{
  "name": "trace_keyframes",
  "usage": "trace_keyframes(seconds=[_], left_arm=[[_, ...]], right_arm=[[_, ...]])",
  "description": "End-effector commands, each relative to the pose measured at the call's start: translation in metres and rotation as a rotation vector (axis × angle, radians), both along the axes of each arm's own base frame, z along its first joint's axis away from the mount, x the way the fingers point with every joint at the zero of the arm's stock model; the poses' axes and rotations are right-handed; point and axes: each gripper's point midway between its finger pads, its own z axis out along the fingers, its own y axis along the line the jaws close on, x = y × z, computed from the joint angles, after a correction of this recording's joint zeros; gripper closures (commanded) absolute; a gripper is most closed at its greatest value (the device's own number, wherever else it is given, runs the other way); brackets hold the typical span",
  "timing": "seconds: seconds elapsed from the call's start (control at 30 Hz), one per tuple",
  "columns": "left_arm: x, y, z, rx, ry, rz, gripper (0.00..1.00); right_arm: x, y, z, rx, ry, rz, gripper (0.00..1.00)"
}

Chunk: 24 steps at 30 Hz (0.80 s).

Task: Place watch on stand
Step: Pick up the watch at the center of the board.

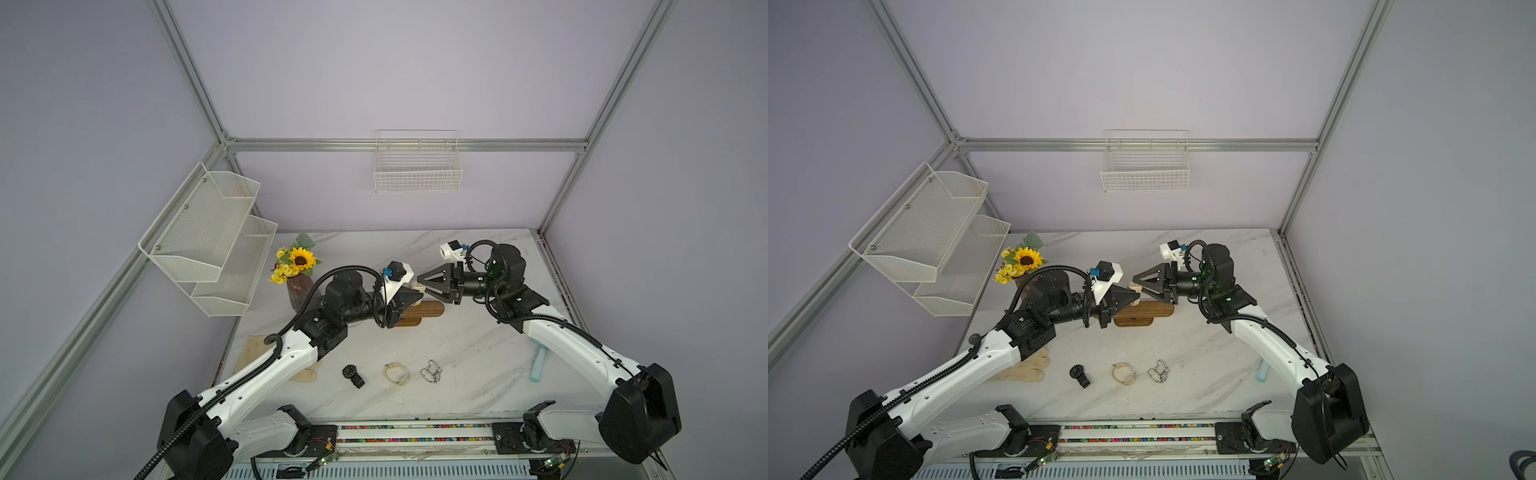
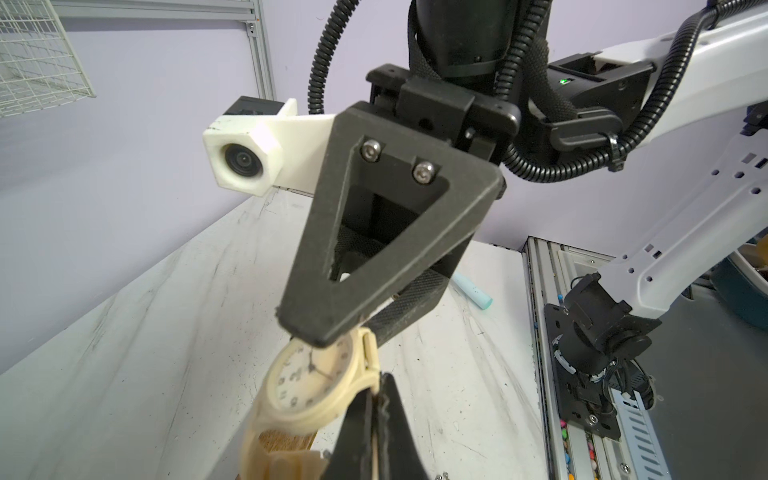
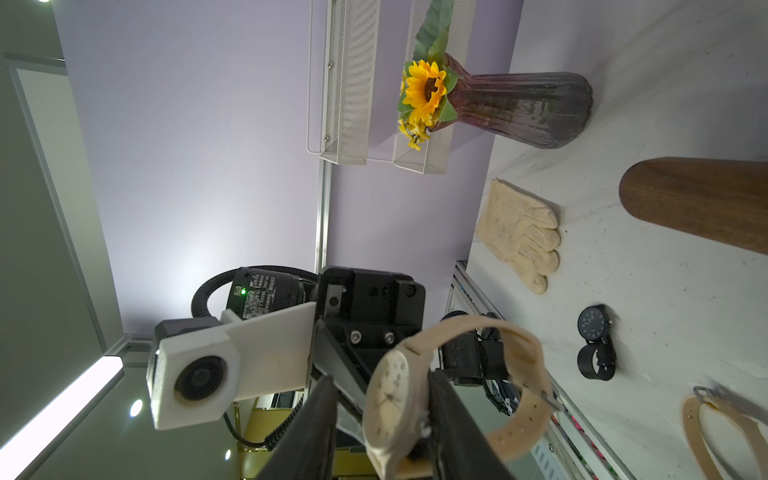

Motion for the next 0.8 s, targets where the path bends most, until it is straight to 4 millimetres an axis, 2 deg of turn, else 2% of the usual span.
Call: trace_keyframes(seconds=[0.0,0.2,0.5,0.77], left_arm=[[0.0,-0.001,-0.012,0.037,-0.02,-0.002,1.0],[-0.002,-0.003,-0.016,0.059,-0.022,-0.012,1.0],[-0.001,-0.005,-0.023,0.071,-0.01,-0.019,1.0],[-0.005,-0.004,-0.021,0.059,-0.001,-0.022,1.0]], right_arm=[[0.0,0.0,0.01,0.026,-0.007,0.019,0.62],[-0.001,0.003,0.007,0.022,-0.011,0.047,0.66],[-0.002,0.0,0.01,0.021,-0.048,0.047,0.8],[-0.003,-0.003,0.014,0.022,-0.089,0.037,0.85]])
